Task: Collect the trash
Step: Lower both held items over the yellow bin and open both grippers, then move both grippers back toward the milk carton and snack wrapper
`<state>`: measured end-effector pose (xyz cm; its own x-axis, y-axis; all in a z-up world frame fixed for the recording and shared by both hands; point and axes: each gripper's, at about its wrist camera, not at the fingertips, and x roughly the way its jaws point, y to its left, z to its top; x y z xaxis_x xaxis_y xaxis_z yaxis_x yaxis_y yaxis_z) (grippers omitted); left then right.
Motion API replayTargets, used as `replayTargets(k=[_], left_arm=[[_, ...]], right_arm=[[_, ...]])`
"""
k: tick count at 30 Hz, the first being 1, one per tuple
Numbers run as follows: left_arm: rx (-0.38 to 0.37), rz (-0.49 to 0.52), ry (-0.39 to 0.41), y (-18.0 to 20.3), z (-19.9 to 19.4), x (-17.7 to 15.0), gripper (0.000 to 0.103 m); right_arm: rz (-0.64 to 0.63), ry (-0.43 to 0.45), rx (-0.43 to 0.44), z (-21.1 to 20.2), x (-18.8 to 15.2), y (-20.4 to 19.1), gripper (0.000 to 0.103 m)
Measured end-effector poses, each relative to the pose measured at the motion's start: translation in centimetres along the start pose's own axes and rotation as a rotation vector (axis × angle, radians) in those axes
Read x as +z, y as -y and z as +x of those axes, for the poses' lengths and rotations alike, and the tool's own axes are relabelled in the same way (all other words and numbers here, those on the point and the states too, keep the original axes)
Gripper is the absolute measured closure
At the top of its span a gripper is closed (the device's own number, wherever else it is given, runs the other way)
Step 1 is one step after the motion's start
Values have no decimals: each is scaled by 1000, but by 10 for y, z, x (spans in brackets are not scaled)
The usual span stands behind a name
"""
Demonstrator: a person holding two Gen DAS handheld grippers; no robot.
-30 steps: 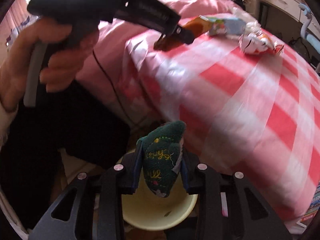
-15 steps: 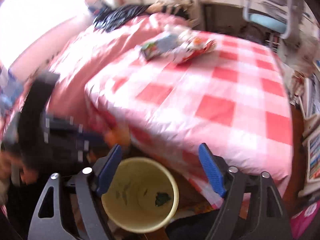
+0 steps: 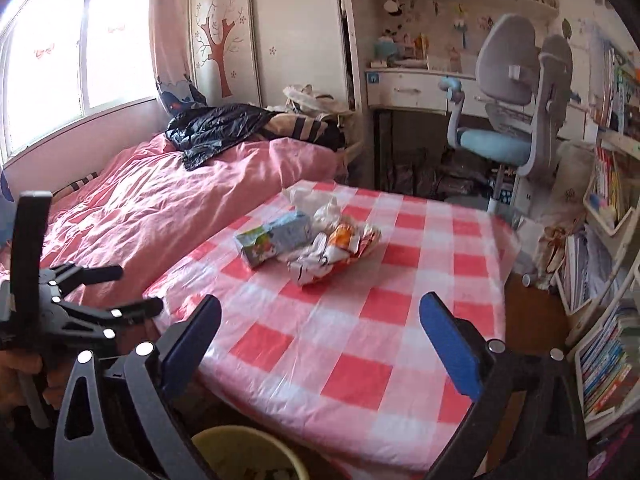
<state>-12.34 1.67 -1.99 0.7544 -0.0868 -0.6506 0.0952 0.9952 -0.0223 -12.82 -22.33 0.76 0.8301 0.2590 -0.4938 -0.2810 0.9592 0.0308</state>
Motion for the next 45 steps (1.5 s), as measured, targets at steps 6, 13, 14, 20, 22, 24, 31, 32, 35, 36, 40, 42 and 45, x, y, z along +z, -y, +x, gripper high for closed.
replayTargets(k=[6, 13, 14, 20, 22, 24, 31, 32, 35, 36, 40, 42, 45], left_arm=[[58, -58, 111, -16, 17, 74, 7], [84, -108, 9, -27, 58, 85, 7], [65, -108, 12, -27, 58, 85, 7], [87, -21, 53, -11, 55, 78, 7], [70, -14, 39, -9, 56, 77, 7], [63, -6, 33, -7, 58, 76, 7], [62, -27, 23, -12, 60, 76, 7], [63, -32, 23, -13, 60, 76, 7], [66, -47, 20, -17, 61, 77, 7], [67, -49, 18, -18, 62, 77, 7], [70, -52, 9, -19, 64, 77, 7], [72, -49, 4, -19, 65, 77, 7], [78, -44, -7, -19, 68, 77, 7]], right_arm=[[17, 89, -107, 29, 10, 19, 8], [123, 9, -112, 42, 9, 35, 8], [139, 6, -113, 42, 10, 36, 8], [217, -36, -102, 51, 10, 42, 8], [198, -45, -108, 53, 10, 38, 8], [180, -50, -113, 53, 10, 34, 8], [134, -65, -125, 58, 11, 23, 8], [125, -66, -128, 58, 11, 22, 8], [113, -69, -135, 60, 10, 20, 8], [109, -71, -138, 60, 10, 20, 8], [100, -74, -146, 62, 10, 19, 8], [99, -76, -147, 62, 9, 19, 8], [98, -75, -146, 62, 9, 19, 8]])
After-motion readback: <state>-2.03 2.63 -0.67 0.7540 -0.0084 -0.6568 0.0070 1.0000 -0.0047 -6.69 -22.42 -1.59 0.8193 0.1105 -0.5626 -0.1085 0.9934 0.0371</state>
